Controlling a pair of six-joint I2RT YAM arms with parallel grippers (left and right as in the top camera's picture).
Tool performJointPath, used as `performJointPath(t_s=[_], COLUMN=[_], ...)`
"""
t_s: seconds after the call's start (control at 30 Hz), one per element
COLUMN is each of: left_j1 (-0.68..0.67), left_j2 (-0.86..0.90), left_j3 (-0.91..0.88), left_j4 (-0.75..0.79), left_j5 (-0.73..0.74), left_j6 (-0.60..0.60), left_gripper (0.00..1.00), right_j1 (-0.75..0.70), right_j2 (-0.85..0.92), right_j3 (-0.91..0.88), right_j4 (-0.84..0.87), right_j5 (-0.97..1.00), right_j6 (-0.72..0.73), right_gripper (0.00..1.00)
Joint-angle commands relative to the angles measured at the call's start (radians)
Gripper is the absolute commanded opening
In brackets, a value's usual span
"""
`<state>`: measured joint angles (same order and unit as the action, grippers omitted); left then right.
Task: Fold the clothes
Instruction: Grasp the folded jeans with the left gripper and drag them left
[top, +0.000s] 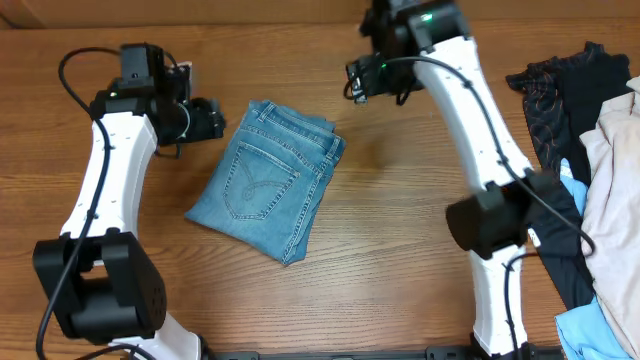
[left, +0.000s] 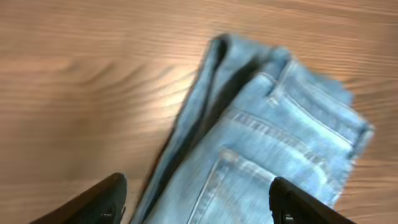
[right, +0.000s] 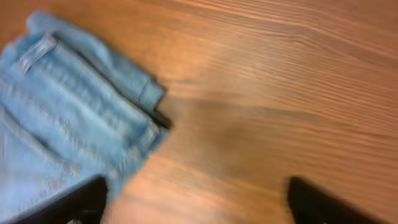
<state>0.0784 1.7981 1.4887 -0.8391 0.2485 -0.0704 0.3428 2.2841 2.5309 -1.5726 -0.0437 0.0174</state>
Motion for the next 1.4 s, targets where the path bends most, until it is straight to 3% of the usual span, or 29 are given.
performJointPath(t_s=[0.0, 0.07, 0.33, 0.43, 0.47, 0.57, 0.67, 0.77, 0.93, 1.13, 1.2, 1.37], left_j1=[-0.010, -0.010, -0.013, -0.026, -0.031, -0.060, -0.077, -0.055, 0.095, 0.355, 0.477, 0.650], left_j2=[0.126, 0.195, 0.390, 0.443, 0.455, 0.489, 0.492, 0.483, 0.428, 0.401, 0.401, 0.401], left_j3=[0.001, 0.001, 0.001, 0.001, 0.001, 0.001, 0.001, 0.001, 0.001, 0.033, 0.105, 0.337], left_j4=[0.083, 0.119, 0.209, 0.186, 0.175, 0.106, 0.061, 0.008, -0.106, -0.058, -0.069, -0.151], left_j5=[0.209, 0.300, 0.347, 0.394, 0.408, 0.413, 0.345, 0.285, 0.072, 0.049, 0.000, 0.014], left_j6=[0.106, 0.133, 0.138, 0.138, 0.138, 0.174, 0.204, 0.201, 0.174, 0.129, 0.016, 0.010], left_gripper=[0.79, 0.81, 0.84, 0.79, 0.75, 0.48, 0.14, 0.04, 0.04, 0.04, 0.04, 0.04], right_j1=[-0.061, -0.104, -0.216, -0.220, -0.220, -0.220, -0.220, -0.220, -0.220, -0.220, -0.220, -0.220], right_j2=[-0.066, -0.088, -0.106, -0.106, -0.106, -0.106, -0.106, -0.106, -0.106, -0.106, -0.106, -0.106], right_j3=[0.019, 0.019, 0.016, 0.016, 0.016, 0.016, 0.016, 0.016, 0.015, 0.015, 0.015, 0.015], right_j4=[-0.057, -0.076, -0.121, -0.121, -0.121, -0.121, -0.121, -0.121, -0.121, -0.121, -0.121, -0.121], right_j5=[0.048, 0.051, 0.031, 0.031, 0.031, 0.032, 0.032, 0.036, 0.047, 0.051, 0.051, 0.050], right_j6=[0.027, 0.061, 0.114, 0.114, 0.114, 0.114, 0.114, 0.114, 0.114, 0.114, 0.114, 0.114], right_gripper=[1.00, 1.00, 1.00, 1.00, 1.00, 1.00, 1.00, 1.00, 1.00, 1.00, 1.00, 1.00])
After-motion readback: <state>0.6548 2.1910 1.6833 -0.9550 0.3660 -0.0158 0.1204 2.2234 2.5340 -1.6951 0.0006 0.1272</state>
